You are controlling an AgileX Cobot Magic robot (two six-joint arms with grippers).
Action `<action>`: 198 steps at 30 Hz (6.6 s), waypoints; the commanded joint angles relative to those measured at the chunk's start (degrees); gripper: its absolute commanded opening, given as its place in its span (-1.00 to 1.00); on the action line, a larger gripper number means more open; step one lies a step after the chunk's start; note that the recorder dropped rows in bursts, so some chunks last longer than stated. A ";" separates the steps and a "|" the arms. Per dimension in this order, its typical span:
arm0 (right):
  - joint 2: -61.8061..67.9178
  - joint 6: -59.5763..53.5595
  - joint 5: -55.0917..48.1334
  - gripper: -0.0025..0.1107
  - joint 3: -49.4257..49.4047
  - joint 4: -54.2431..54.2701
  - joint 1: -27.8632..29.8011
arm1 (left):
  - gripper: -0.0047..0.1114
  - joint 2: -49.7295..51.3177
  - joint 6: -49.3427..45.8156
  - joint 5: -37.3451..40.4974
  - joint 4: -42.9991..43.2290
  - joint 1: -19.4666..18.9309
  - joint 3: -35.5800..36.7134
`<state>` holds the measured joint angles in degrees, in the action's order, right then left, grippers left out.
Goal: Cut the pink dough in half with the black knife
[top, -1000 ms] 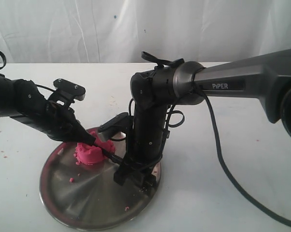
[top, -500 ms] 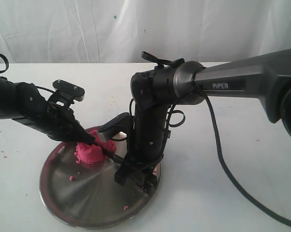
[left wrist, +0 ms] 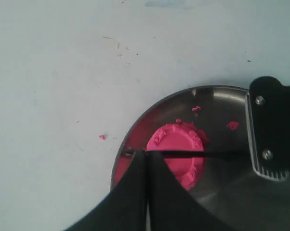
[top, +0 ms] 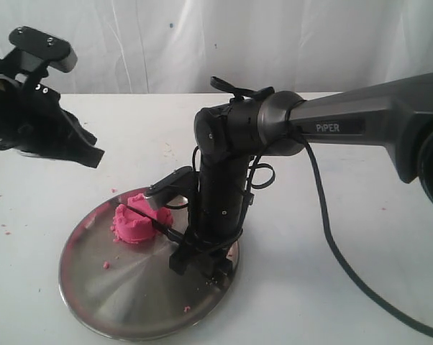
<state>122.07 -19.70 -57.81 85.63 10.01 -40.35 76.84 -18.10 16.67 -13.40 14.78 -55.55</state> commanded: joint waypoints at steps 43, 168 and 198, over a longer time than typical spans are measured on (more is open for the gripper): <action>0.15 3.44 -1.96 -0.96 -0.13 -2.86 -0.21 | -0.92 -11.77 5.67 -9.49 1.70 0.17 9.62; -12.47 -2.90 2.89 -0.18 -7.13 15.02 7.01 | -0.92 -11.77 8.35 -10.70 0.32 0.17 9.71; -14.10 17.01 12.55 -0.84 -7.13 -10.01 13.05 | -0.92 -11.77 7.40 -9.30 3.16 0.17 9.71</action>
<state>109.72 -10.21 -43.55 78.25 7.36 -32.27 65.65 -10.41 6.65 -11.51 14.78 -46.27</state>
